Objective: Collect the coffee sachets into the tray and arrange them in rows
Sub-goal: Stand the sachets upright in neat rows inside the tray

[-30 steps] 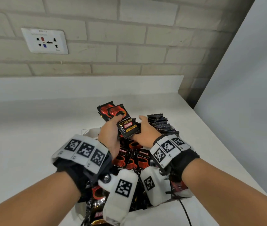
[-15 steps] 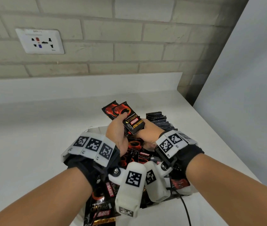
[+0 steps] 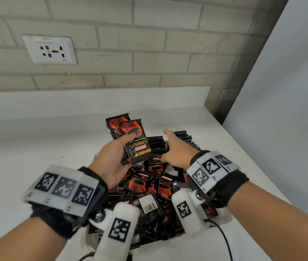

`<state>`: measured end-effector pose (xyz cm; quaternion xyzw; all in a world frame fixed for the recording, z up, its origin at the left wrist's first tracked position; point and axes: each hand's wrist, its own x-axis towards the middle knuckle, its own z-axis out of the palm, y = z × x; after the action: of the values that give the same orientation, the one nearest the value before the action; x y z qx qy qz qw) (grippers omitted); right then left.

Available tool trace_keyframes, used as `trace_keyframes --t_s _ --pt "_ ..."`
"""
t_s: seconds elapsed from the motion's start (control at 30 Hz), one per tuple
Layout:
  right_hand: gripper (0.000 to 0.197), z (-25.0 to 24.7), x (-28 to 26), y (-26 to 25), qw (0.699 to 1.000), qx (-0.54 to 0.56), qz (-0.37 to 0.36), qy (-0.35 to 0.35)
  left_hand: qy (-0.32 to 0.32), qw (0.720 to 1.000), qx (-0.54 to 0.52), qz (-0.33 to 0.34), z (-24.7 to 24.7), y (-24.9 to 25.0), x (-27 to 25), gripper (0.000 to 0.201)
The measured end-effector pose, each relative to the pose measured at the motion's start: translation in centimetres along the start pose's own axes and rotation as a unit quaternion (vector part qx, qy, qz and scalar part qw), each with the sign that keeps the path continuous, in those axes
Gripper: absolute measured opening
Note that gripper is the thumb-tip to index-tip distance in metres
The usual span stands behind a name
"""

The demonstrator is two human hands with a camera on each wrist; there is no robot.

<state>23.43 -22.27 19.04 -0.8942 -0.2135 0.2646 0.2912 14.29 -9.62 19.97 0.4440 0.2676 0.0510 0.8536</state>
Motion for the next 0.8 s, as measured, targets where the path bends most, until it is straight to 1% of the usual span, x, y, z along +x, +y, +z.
trace_keyframes --t_s 0.13,0.2,0.27,0.33,0.4,0.47,0.5,0.57,0.63,0.7,0.8 --pt "0.080 -0.2 -2.1 -0.2 0.999 -0.037 -0.016 0.006 -0.018 1.000 -0.014 0.003 -1.1 0.6 -1.6 0.018" --pt "0.078 -0.5 -3.4 -0.2 0.999 -0.028 -0.022 0.006 -0.012 1.000 -0.022 0.009 -1.6 0.8 -2.5 0.015" --pt "0.075 -1.0 -4.8 -0.1 0.999 -0.007 -0.038 0.023 -0.010 0.999 -0.029 0.013 -2.3 0.9 -3.2 0.016" --pt "0.073 -1.6 -6.4 0.1 0.997 0.029 -0.056 0.055 -0.005 0.999 -0.035 0.019 -3.0 1.1 -3.9 0.018" --pt "0.068 -2.0 -8.3 0.5 0.989 0.093 -0.076 0.083 -0.007 0.999 -0.042 0.026 -3.6 1.2 -4.7 0.021" --pt "0.061 -1.9 -10.5 1.1 0.978 0.151 -0.103 0.099 -0.012 0.998 -0.044 0.034 -4.1 1.2 -5.4 0.032" --pt "0.057 -1.6 -11.6 1.4 0.972 0.176 -0.117 0.100 -0.015 0.999 -0.037 0.034 -4.2 1.0 -5.8 0.036" --pt "0.049 -0.4 -13.3 2.0 0.961 0.226 -0.132 0.090 -0.030 0.999 -0.008 0.029 -4.2 0.3 -6.5 0.036" --pt "0.042 1.3 -14.1 2.7 0.955 0.259 -0.124 0.070 -0.054 0.997 0.041 0.023 -3.7 -0.9 -7.0 0.034" --pt "0.030 3.1 -14.4 2.8 0.955 0.269 -0.110 0.064 -0.077 0.992 0.103 0.021 -3.1 -2.3 -7.4 0.033" --pt "0.033 5.0 -13.8 2.7 0.943 0.306 -0.104 0.077 -0.117 0.983 0.137 0.019 -2.0 -4.0 -8.1 0.028"
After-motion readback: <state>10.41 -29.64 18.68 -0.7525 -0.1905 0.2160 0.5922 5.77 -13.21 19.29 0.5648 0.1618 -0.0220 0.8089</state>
